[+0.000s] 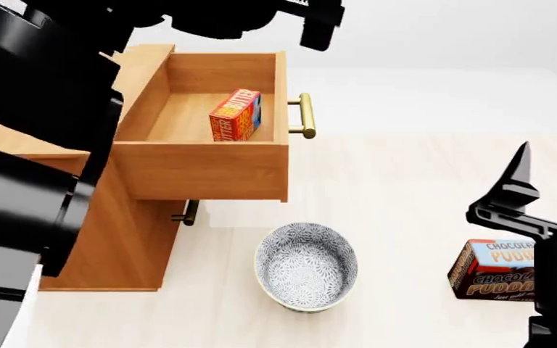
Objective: Put the butter at the back in the top drawer of the cabinet and close it.
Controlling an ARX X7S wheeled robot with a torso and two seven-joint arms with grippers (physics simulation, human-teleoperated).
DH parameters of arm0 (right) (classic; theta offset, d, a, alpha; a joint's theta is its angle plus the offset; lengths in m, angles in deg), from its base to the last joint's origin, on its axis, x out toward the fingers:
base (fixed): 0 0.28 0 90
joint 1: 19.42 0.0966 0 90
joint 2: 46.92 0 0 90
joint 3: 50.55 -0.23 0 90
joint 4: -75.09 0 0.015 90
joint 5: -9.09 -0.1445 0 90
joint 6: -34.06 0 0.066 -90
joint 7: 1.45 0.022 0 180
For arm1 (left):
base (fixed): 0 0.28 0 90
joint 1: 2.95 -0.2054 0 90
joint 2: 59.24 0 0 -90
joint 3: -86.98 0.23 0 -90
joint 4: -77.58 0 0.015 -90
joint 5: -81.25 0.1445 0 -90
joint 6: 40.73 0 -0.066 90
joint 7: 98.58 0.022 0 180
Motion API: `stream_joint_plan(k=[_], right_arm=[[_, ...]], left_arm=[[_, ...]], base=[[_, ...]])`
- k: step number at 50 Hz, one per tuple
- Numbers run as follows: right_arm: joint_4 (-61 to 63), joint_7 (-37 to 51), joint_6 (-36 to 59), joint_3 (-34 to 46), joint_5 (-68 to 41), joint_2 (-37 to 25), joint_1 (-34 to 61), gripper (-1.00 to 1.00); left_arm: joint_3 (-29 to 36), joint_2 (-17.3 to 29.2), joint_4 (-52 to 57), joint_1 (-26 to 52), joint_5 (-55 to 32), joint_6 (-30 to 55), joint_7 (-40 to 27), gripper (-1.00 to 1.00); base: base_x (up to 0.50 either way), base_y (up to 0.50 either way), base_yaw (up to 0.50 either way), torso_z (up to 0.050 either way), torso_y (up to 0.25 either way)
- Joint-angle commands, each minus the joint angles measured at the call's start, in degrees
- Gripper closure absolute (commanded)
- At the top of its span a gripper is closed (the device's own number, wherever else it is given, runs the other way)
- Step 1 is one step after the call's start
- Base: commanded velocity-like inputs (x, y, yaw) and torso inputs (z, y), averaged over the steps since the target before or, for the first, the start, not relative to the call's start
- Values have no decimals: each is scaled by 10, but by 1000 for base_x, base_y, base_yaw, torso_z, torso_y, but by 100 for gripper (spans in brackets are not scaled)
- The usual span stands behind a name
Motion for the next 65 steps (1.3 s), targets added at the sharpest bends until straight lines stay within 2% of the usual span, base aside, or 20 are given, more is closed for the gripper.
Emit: stream_joint_plan(k=[1, 6, 8, 10, 18, 28, 36, 65], right_arm=[[5, 4, -6, -3, 2, 0, -7, -100], [-17, 6, -1, 10, 7, -1, 25, -100], [-21, 6, 0, 11, 6, -2, 31, -100], [-23, 6, 1, 10, 4, -3, 33, -100], [-22, 5, 1, -4, -5, -8, 27, -100], [-10, 3, -10, -26, -16, -9, 3, -100], [-7, -2, -18, -41, -25, -11, -11, -100], [-7, -5, -32, -55, -36, -12, -28, -100]], left_arm=[[261, -2, 78, 15, -254, -112, -169, -100], [445, -2, 140, 43, -362, -224, -233, -100], [490, -2, 163, 43, -388, -257, -249, -100], [506, -2, 177, 38, -394, -273, -262, -100], [510, -2, 222, 8, -385, -300, -298, -100], [509, -2, 252, -31, -369, -305, -306, -100], [509, -2, 238, -61, -344, -285, -308, -100], [506, -2, 241, -93, -287, -239, -319, -100]], base=[[0, 0, 0, 0, 0], [0, 0, 0, 0, 0], [0, 0, 0, 0, 0], [0, 0, 0, 0, 0], [0, 0, 0, 0, 0], [0, 0, 0, 0, 0], [0, 0, 0, 0, 0], [0, 0, 0, 0, 0]])
